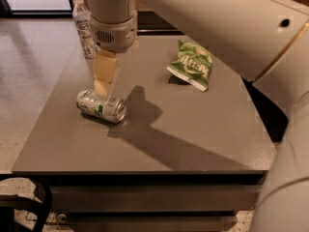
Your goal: Place 7up can upright
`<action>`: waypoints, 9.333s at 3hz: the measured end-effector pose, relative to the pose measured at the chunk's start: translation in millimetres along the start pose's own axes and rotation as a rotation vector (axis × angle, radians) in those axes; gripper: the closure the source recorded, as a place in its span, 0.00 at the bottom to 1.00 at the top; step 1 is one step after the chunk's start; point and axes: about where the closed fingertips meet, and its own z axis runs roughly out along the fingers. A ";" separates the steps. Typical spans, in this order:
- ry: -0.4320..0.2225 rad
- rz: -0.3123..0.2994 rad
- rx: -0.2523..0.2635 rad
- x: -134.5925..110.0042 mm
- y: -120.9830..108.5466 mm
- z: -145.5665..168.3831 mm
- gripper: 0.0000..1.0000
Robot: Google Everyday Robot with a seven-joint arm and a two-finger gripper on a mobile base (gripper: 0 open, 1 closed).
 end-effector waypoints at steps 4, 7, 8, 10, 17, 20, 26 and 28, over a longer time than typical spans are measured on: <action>0.006 0.066 -0.111 -33.0 25.7 58.0 0.00; -0.008 0.074 -0.151 -54.1 42.5 93.2 0.00; 0.006 0.080 -0.154 -48.5 38.7 104.7 0.00; 0.020 0.072 -0.131 -43.2 33.0 110.1 0.39; -0.285 0.132 -0.060 13.3 9.5 57.1 1.00; -0.832 -0.047 0.109 -13.0 15.8 3.5 1.00; -1.276 -0.132 -0.016 -86.4 16.0 3.7 1.00; -1.315 -0.046 -0.025 -88.2 23.3 20.1 1.00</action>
Offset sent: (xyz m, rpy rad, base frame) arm -0.0015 0.0270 -0.0568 -0.0218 0.1689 -0.0471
